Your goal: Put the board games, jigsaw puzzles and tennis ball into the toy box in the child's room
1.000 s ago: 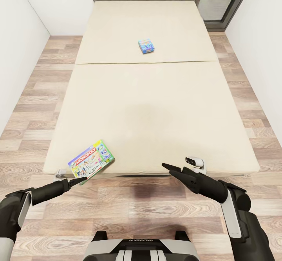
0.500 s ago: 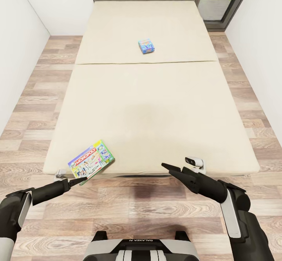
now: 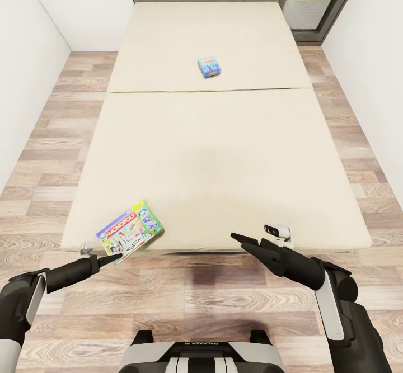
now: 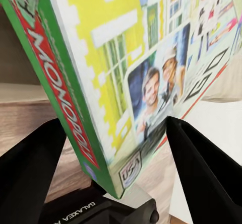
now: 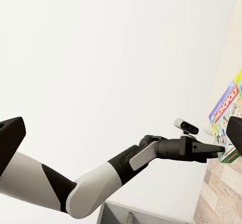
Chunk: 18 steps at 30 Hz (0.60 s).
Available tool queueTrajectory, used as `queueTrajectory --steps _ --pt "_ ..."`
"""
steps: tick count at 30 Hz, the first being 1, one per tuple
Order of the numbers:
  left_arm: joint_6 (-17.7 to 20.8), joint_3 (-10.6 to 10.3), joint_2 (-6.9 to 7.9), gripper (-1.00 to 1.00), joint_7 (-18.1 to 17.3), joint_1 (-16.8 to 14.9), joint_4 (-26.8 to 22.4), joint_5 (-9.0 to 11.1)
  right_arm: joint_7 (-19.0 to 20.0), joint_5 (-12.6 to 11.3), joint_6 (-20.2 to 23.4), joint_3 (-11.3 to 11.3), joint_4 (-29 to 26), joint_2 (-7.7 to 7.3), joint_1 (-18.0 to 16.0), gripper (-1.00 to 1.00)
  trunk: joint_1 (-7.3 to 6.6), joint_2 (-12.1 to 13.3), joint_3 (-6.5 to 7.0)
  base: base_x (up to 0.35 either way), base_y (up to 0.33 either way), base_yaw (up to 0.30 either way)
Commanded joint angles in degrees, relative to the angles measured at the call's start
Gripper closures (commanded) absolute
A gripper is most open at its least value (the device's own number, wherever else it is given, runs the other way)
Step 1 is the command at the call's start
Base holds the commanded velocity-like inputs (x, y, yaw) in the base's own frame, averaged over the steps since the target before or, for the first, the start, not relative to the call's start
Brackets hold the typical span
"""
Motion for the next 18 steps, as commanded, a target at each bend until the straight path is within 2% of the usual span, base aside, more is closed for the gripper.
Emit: queueTrajectory --steps 1,6,11,18 --pt "0.15 0.06 0.01 1.00 -0.08 -0.02 0.03 -0.18 0.14 -0.02 0.48 -0.08 -0.01 0.04 -0.02 -1.00 0.00 -0.01 -0.02 0.000 0.000 0.000" --pt "0.19 0.06 0.02 1.00 -0.13 -0.02 0.03 -0.18 0.13 -0.02 0.48 -0.03 -0.01 0.04 -0.02 -1.00 0.00 -0.01 -0.02 0.000 0.000 0.000" --pt "0.21 0.06 0.01 1.00 -0.14 -0.02 0.03 -0.18 0.13 0.01 0.48 0.01 -0.01 0.04 -0.02 -1.00 -1.10 1.99 0.87 0.000 0.000 0.000" --pt "0.22 0.06 0.02 1.00 -0.49 -0.02 0.03 -0.18 -0.07 0.07 0.48 1.23 -0.01 0.05 -0.02 -1.00 -2.63 4.80 2.13 0.000 0.000 0.000"
